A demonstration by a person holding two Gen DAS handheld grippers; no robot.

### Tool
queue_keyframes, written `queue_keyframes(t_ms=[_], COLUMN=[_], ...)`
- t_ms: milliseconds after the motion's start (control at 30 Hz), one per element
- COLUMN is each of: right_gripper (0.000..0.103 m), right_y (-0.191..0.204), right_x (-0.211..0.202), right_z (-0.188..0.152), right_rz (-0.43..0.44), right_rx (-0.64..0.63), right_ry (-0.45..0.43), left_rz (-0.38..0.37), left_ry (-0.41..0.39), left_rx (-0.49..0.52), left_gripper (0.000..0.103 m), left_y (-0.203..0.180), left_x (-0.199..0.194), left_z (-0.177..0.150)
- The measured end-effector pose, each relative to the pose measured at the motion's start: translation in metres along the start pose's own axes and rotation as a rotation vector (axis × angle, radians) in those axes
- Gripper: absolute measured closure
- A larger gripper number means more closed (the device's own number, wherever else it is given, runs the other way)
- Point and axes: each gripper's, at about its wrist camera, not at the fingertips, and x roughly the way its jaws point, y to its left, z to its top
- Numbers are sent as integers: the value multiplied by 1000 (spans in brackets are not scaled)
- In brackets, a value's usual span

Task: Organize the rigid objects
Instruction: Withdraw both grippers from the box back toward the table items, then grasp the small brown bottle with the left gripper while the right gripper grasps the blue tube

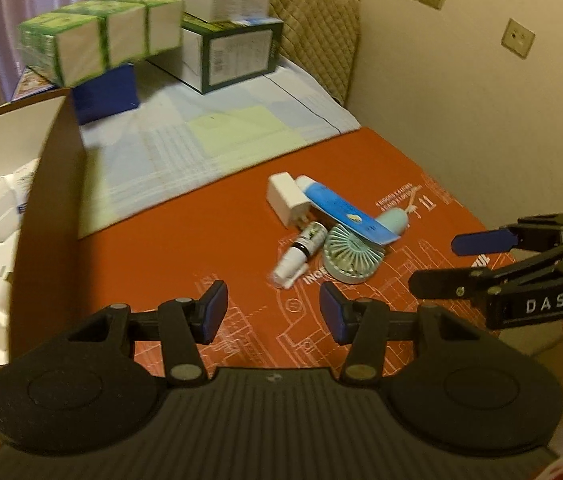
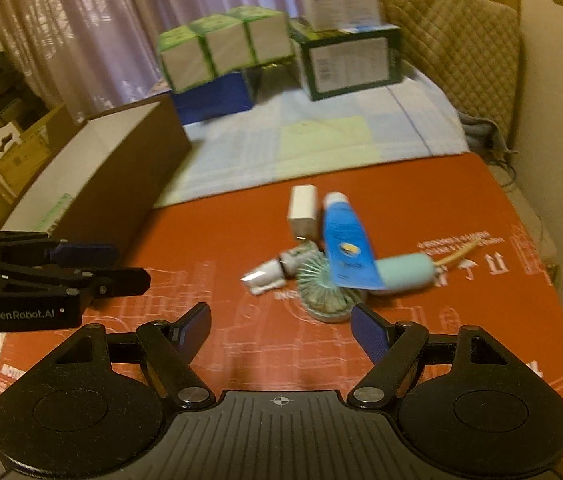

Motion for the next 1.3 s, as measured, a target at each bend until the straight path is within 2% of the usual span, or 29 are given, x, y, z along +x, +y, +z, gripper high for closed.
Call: queue_keyframes(t_ms=[367, 533, 800, 1300], right_gripper=[36, 37, 39, 40], right_y=[-45, -58, -74, -91], right_x=[8, 15, 24, 34], right_z=[-7, -7, -4, 4], right_rz=[-58, -72, -86, -97], right_rx=[67, 97, 123, 151], right_ry=[31, 43, 51, 64], left_rz=[-15, -11, -14, -39], left_ry=[35, 47, 68, 108], left_rx=[107, 152, 232, 301], left_gripper=[60, 65, 65, 71], left_y=[-20, -22, -27, -29], left_x=[54, 81, 117, 155], left_z=[4, 10, 21, 28])
